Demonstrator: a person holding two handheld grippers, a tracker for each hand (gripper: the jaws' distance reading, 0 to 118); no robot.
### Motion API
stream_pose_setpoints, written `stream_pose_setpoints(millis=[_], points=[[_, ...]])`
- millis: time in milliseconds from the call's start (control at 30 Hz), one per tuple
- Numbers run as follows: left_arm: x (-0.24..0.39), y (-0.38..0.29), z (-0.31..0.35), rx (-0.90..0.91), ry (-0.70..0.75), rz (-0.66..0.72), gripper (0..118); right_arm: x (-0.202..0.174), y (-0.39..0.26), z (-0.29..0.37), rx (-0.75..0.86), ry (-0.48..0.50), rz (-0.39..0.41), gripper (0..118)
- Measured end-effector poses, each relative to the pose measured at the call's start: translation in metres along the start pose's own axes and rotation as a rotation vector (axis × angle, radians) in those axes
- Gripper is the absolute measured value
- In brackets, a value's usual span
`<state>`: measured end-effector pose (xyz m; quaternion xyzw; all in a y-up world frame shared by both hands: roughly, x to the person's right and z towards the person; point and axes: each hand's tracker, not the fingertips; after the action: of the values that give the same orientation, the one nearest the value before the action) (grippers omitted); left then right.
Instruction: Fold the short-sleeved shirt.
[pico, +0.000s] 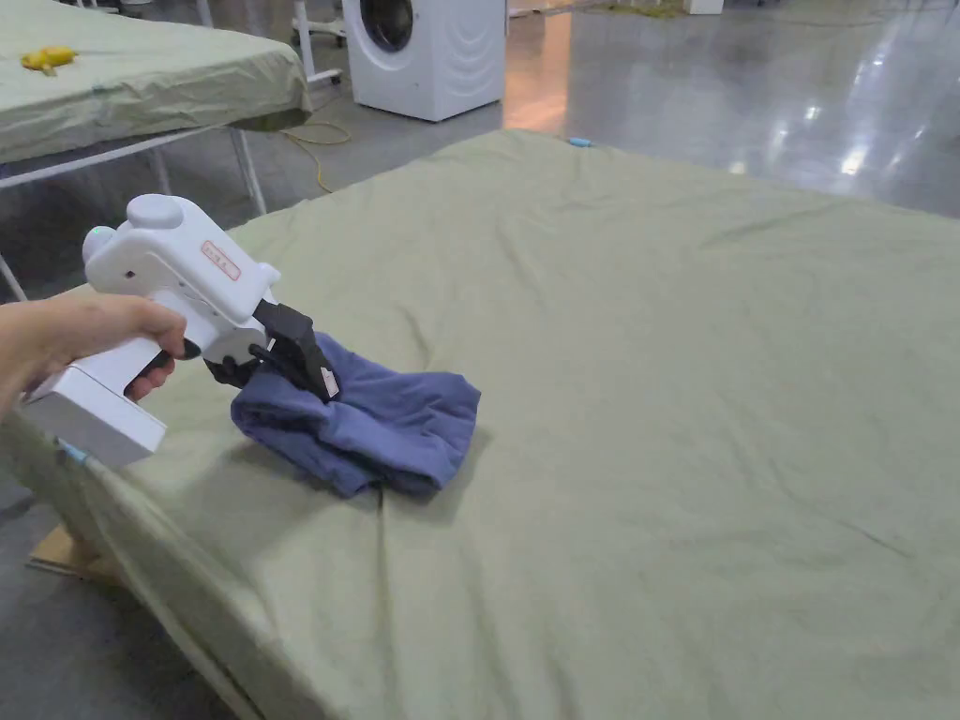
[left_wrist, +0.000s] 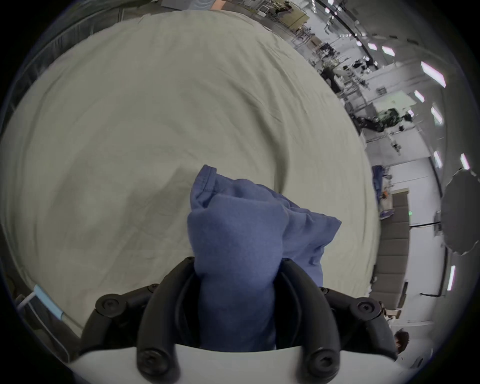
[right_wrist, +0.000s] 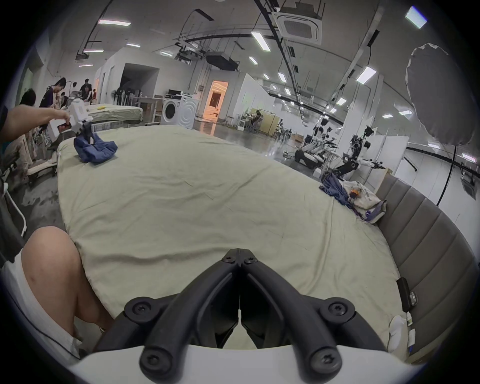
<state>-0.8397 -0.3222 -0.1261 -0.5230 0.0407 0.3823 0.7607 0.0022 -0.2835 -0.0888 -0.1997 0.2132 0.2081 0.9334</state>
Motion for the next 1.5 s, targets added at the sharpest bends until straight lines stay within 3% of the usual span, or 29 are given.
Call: stream_pose_setpoints(millis=[33, 67, 100, 200, 333, 433, 500, 533, 600, 700, 833, 967, 1000, 1033, 1067, 1100, 1133, 1200, 1267, 1500], points=[[0.000, 0.001, -0.005, 0.001, 0.017, -0.015, 54, -0.001, 0.003, 0.001, 0.000, -0.007, 0.002, 2], [0.004, 0.002, -0.008, 0.023, 0.104, -0.065, 77, 0.000, 0.005, 0.000, 0.002, -0.009, 0.003, 2], [0.010, 0.001, -0.010, 0.067, 0.200, -0.112, 90, 0.001, 0.007, 0.000, 0.004, -0.011, 0.006, 2], [0.005, 0.010, 0.002, 0.152, 0.201, -0.075, 90, 0.006, 0.011, 0.004, 0.021, -0.011, 0.009, 2], [0.094, -0.044, 0.047, 0.517, 0.396, -0.394, 90, 0.026, 0.011, 0.013, 0.068, -0.061, 0.033, 2], [0.134, -0.066, 0.083, 0.736, 0.273, -0.510, 93, 0.051, 0.009, 0.022, 0.109, -0.090, -0.024, 2], [0.188, -0.115, 0.085, 0.927, 0.285, -0.579, 95, 0.069, 0.005, 0.032, 0.162, -0.121, -0.062, 2], [0.212, -0.146, 0.085, 0.987, 0.220, -0.643, 97, 0.077, 0.003, 0.037, 0.185, -0.145, -0.080, 2], [0.254, -0.201, 0.066, 1.149, 0.125, -0.697, 101, 0.094, -0.003, 0.045, 0.228, -0.185, -0.114, 2], [0.323, -0.297, 0.017, 1.247, 0.055, -0.770, 101, 0.116, -0.014, 0.052, 0.258, -0.272, -0.183, 2], [0.375, -0.384, -0.033, 1.333, -0.150, -0.787, 101, 0.133, -0.028, 0.068, 0.327, -0.318, -0.264, 2], [0.384, -0.417, -0.072, 1.375, -0.050, -0.835, 100, 0.135, -0.046, 0.080, 0.359, -0.342, -0.308, 2], [0.383, -0.418, -0.074, 1.350, -0.061, -0.868, 99, 0.135, -0.049, 0.081, 0.362, -0.334, -0.316, 2], [0.383, -0.418, -0.074, 1.283, -0.082, -0.914, 77, 0.134, -0.053, 0.082, 0.368, -0.330, -0.316, 2], [0.391, -0.417, -0.072, 1.284, -0.097, -0.886, 25, 0.132, -0.055, 0.083, 0.369, -0.334, -0.317, 2], [0.392, -0.417, -0.074, 1.304, -0.074, -0.877, 0, 0.129, -0.056, 0.081, 0.371, -0.340, -0.302, 2], [0.386, -0.422, -0.072, 1.376, -0.041, -0.843, 0, 0.127, -0.056, 0.080, 0.367, -0.345, -0.282, 2], [0.386, -0.414, -0.063, 1.291, -0.097, -0.830, 0, 0.127, -0.056, 0.081, 0.366, -0.346, -0.284, 2], [0.386, -0.410, -0.060, 1.315, 0.000, -0.759, 0, 0.128, -0.057, 0.080, 0.370, -0.343, -0.300, 2], [0.383, -0.409, -0.074, 1.293, 0.063, -0.794, 0, 0.128, -0.059, 0.083, 0.367, -0.382, -0.283, 2]])
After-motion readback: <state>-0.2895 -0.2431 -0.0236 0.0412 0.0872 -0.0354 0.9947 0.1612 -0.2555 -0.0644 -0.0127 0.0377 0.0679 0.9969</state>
